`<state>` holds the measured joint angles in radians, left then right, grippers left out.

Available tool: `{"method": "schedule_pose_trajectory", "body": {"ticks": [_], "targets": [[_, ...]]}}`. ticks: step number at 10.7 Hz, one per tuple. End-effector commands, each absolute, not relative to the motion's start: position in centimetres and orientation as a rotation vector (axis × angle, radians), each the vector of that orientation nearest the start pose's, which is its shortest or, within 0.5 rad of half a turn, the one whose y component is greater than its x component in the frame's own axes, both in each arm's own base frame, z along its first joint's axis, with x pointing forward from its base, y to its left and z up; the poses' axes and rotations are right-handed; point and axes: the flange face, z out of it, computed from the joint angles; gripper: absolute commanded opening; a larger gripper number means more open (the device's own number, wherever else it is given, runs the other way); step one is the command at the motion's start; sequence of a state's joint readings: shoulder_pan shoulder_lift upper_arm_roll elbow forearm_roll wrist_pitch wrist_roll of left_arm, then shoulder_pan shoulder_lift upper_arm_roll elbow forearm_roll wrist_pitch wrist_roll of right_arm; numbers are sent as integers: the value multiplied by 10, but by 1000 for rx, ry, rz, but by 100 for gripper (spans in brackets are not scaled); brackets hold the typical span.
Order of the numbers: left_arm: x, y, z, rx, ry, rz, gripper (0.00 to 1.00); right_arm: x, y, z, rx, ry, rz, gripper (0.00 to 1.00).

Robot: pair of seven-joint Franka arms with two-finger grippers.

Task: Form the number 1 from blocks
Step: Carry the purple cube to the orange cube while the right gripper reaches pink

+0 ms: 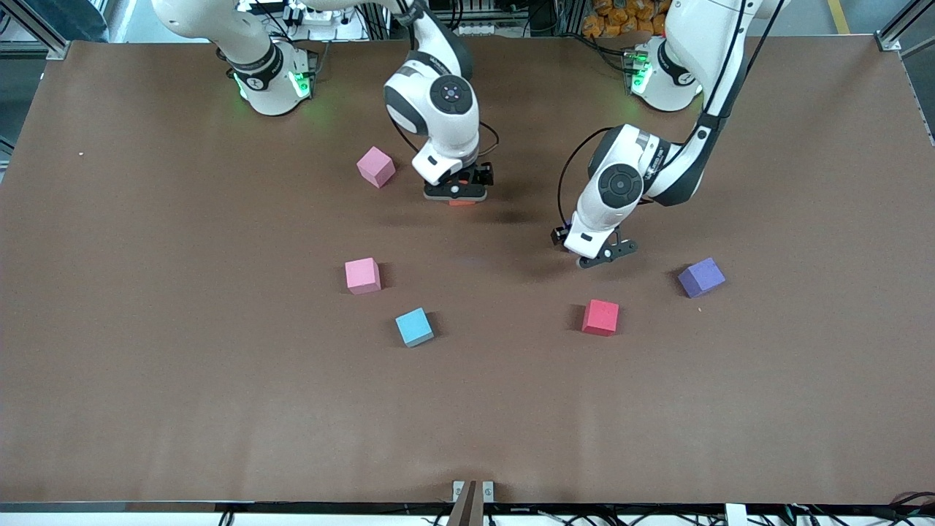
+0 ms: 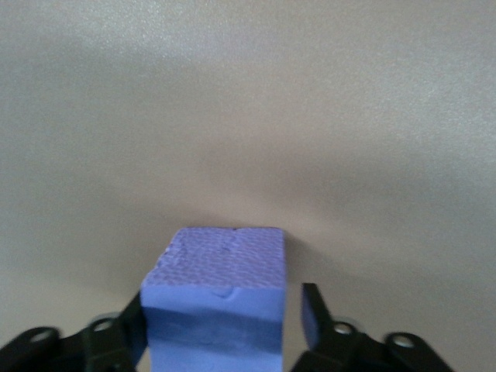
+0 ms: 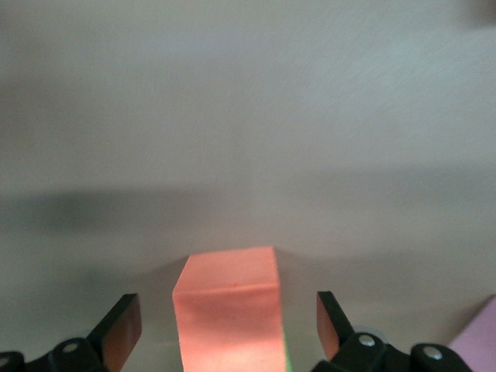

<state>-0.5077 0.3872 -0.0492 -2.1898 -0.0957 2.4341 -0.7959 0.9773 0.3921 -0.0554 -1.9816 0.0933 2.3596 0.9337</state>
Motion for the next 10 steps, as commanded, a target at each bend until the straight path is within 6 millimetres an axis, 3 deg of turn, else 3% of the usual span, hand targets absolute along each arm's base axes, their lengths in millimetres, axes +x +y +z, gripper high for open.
{"method": "schedule_pose_trajectory", "body": {"ticks": [1, 3, 5, 7, 10], "targets": [[456, -301, 204, -3098, -451, 233, 0, 386, 432, 305, -3085, 243, 60, 100], [455, -328, 221, -3137, -323, 176, 0, 424, 393, 317, -3083, 245, 42, 100], [457, -373, 243, -3192, -222, 100, 0, 465, 345, 322, -3083, 76, 18, 100], [460, -422, 254, -3242, -121, 49, 0, 495, 307, 321, -3082, -16, 1, 100], [450, -480, 250, -3269, -6, 10, 0, 523, 272, 316, -3079, -139, -10, 100]]}}
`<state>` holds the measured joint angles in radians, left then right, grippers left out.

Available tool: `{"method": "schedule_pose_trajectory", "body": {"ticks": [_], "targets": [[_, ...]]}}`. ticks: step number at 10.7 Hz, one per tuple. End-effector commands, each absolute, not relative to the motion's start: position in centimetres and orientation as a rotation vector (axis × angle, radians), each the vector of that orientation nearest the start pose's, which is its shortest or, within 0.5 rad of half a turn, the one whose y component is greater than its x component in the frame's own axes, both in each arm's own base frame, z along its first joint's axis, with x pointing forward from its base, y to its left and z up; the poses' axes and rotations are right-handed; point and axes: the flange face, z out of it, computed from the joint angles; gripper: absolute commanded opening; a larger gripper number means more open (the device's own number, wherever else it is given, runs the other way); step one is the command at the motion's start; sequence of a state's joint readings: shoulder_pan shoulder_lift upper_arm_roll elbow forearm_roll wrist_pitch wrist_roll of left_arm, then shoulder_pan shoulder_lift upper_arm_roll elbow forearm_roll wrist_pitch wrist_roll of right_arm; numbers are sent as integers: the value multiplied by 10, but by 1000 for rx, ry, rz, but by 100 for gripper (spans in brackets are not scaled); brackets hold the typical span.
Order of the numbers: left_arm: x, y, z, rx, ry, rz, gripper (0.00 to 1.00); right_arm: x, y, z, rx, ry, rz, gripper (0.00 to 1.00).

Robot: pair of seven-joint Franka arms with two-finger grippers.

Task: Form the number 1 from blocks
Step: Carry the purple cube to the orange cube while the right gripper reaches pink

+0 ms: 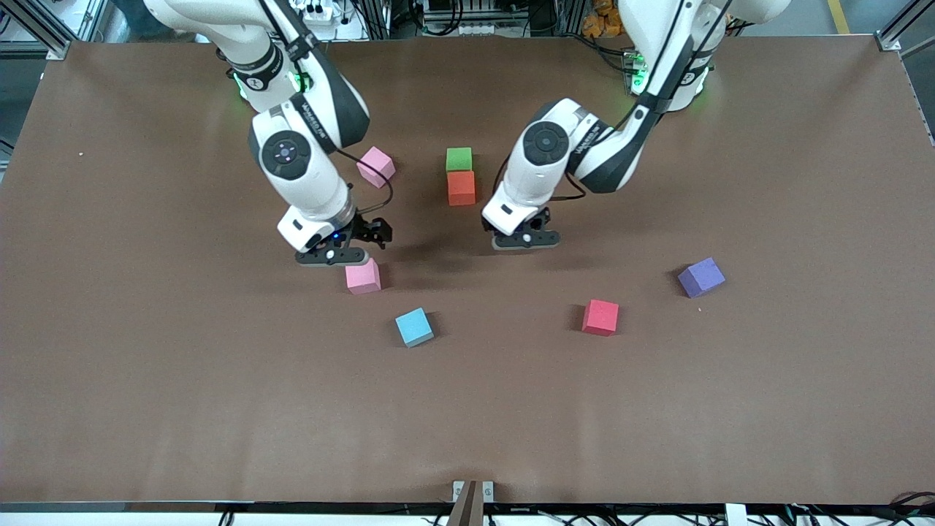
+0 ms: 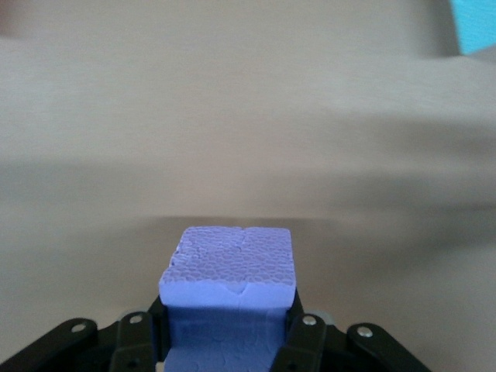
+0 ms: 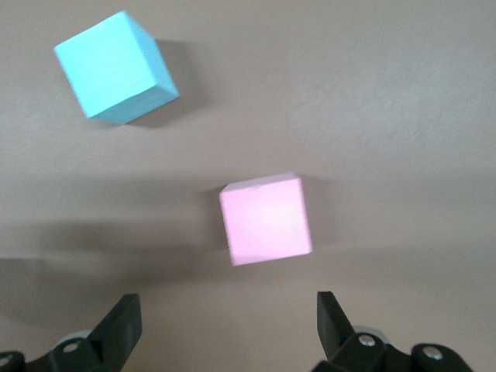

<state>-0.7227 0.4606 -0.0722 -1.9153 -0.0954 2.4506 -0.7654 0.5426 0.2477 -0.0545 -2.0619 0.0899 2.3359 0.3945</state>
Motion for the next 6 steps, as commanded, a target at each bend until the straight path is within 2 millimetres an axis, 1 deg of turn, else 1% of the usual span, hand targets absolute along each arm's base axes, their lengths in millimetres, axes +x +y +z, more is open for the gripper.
{"method": "schedule_pose_trajectory", "body": {"ticks": [1, 2, 3, 4, 6], "targets": [[444, -499, 243, -3267, 36, -1, 0, 525, 270, 307, -3075, -163, 7, 100], [438, -513, 234, -3262, 47, 0, 0, 525, 272, 294, -3080, -187, 21, 100], [428, -521, 228, -3268, 37, 29, 0, 527, 274, 284, -3079, -235, 24, 100], [420, -525, 225, -3260, 52, 39, 0, 530, 275, 276, -3079, -262, 31, 100], [404, -533, 217, -3243, 93, 65, 0, 536, 266, 269, -3083, -241, 34, 100]]}}
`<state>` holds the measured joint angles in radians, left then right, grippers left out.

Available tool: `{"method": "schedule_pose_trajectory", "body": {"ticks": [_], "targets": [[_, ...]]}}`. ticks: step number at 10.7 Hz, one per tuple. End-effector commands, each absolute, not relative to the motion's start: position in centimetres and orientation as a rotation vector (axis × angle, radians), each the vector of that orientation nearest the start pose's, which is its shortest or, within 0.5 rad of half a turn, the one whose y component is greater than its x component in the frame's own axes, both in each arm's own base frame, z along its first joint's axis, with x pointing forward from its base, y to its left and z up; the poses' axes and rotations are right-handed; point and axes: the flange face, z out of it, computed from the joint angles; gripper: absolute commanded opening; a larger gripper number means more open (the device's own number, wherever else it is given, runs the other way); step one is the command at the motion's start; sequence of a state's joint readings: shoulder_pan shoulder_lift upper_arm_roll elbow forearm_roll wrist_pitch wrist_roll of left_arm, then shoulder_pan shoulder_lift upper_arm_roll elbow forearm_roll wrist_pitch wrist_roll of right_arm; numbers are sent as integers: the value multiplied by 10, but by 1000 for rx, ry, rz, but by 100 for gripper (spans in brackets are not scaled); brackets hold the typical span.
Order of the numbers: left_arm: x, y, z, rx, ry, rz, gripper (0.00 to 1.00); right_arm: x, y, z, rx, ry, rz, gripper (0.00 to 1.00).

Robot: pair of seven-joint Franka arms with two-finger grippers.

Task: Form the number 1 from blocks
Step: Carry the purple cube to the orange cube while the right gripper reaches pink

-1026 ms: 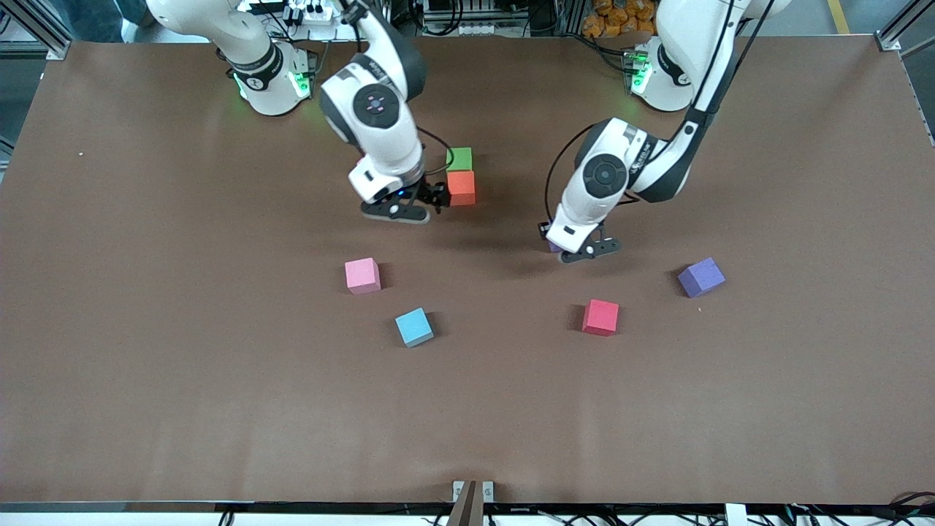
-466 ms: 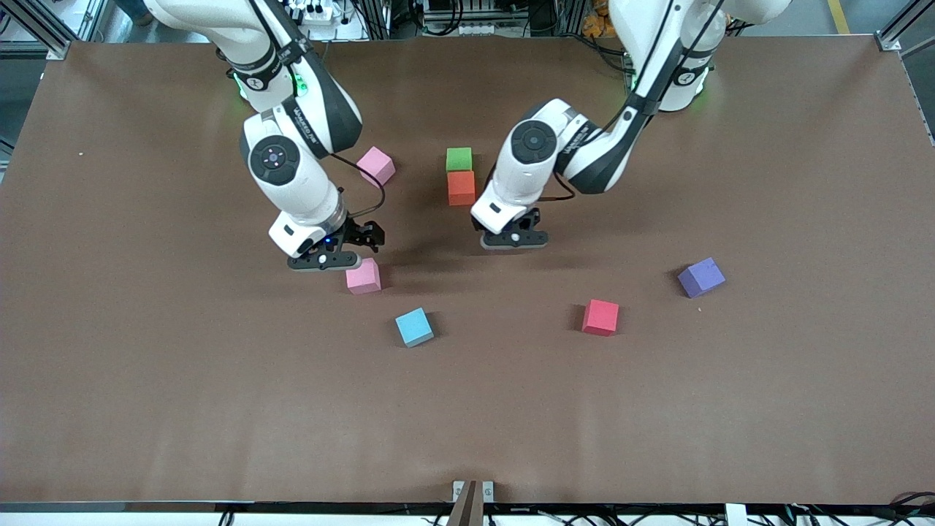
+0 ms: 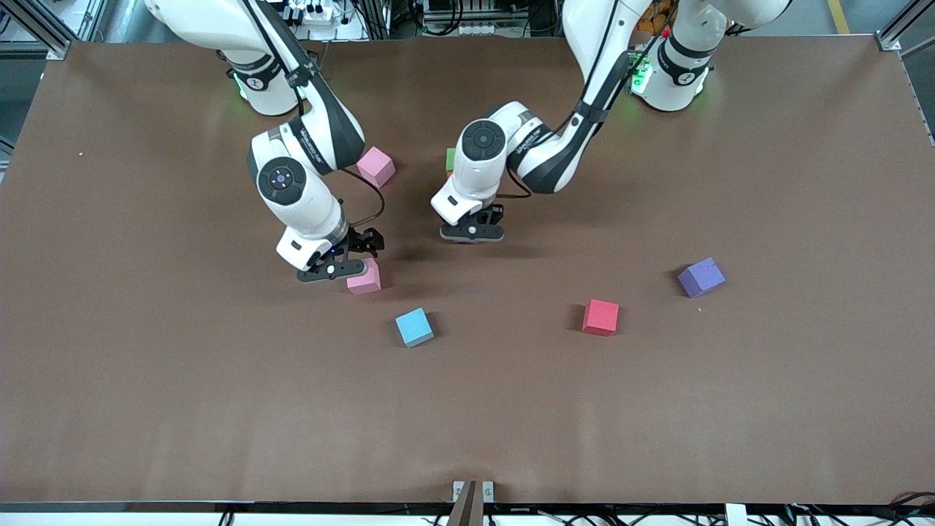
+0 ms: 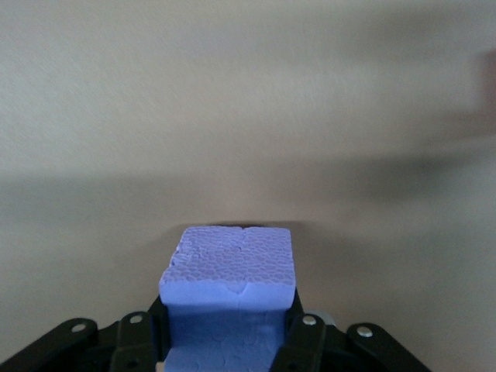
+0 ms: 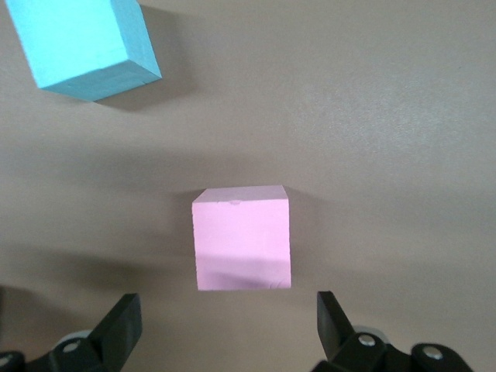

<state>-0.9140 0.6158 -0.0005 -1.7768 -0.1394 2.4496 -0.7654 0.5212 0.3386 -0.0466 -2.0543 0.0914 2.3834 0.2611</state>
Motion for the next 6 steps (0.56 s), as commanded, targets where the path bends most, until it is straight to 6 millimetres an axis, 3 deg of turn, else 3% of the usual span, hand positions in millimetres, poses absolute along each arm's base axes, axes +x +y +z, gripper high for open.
{"method": "schedule_pose_trajectory", "body": {"ticks": [1, 6], "targets": [[402, -533, 216, -3236, 91, 79, 0, 537, 264, 266, -3085, -234, 40, 100], [390, -537, 210, -3225, -5, 130, 0, 537, 261, 237, -3045, -105, 99, 100]]}}
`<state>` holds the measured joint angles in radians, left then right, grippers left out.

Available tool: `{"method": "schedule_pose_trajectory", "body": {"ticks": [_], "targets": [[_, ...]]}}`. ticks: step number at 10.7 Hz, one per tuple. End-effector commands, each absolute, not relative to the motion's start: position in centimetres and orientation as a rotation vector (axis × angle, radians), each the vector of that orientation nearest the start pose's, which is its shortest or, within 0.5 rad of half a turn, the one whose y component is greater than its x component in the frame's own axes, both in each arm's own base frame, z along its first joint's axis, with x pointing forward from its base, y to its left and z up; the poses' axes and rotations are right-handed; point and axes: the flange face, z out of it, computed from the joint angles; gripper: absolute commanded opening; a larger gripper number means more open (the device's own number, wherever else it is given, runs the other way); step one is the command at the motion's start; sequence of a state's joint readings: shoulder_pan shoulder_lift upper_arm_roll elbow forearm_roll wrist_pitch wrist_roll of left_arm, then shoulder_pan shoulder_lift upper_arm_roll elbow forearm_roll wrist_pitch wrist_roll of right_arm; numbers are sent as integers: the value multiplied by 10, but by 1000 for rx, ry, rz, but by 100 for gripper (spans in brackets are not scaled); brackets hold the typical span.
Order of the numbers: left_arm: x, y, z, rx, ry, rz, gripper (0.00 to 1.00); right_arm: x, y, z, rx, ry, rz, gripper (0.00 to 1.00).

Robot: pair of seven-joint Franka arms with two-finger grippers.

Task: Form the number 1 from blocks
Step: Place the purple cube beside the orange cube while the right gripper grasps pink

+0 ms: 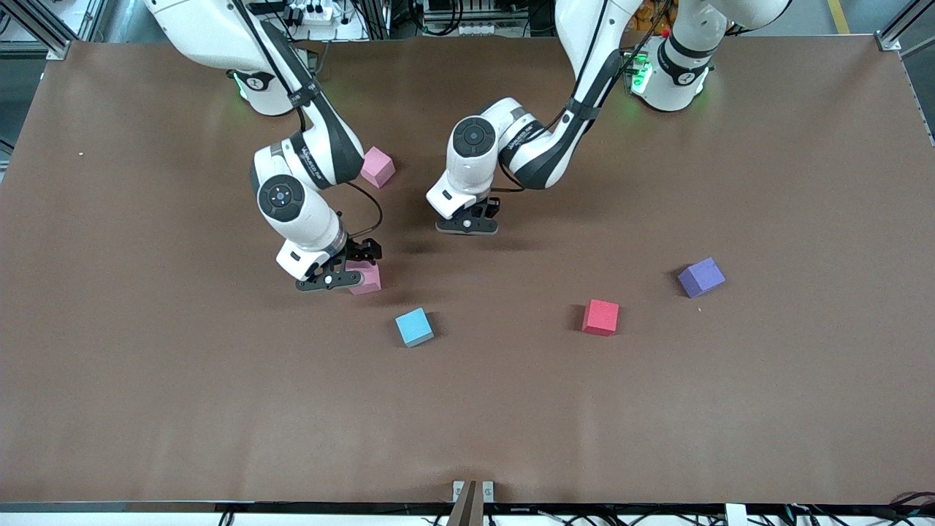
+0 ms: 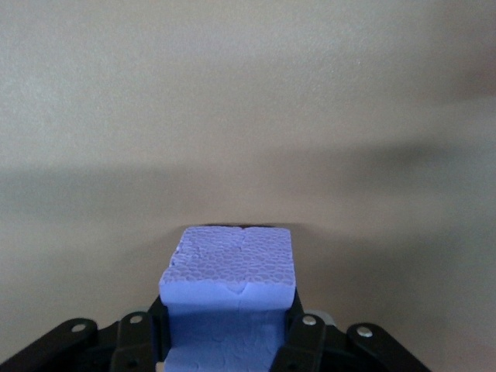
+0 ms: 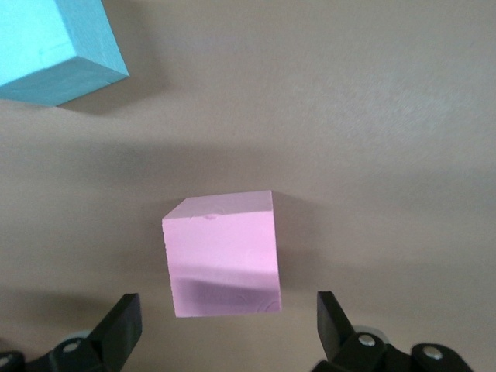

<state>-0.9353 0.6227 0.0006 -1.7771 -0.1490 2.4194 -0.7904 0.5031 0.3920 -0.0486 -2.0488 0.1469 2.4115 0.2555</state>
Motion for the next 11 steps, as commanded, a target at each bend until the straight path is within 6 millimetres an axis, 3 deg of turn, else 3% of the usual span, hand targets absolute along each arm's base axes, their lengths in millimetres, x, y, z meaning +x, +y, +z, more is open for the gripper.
{"method": "schedule_pose_trajectory", "body": {"ticks": [1, 10, 11], "targets": [[385, -540, 209, -3234, -27, 157, 0, 539, 260, 235, -3043, -99, 83, 100], [369, -550, 194, -3220, -28, 191, 0, 544, 270, 204, -3053, -122, 57, 100], [369, -549, 192, -3217, -26, 190, 4, 544, 269, 201, -3055, -120, 58, 100]]}}
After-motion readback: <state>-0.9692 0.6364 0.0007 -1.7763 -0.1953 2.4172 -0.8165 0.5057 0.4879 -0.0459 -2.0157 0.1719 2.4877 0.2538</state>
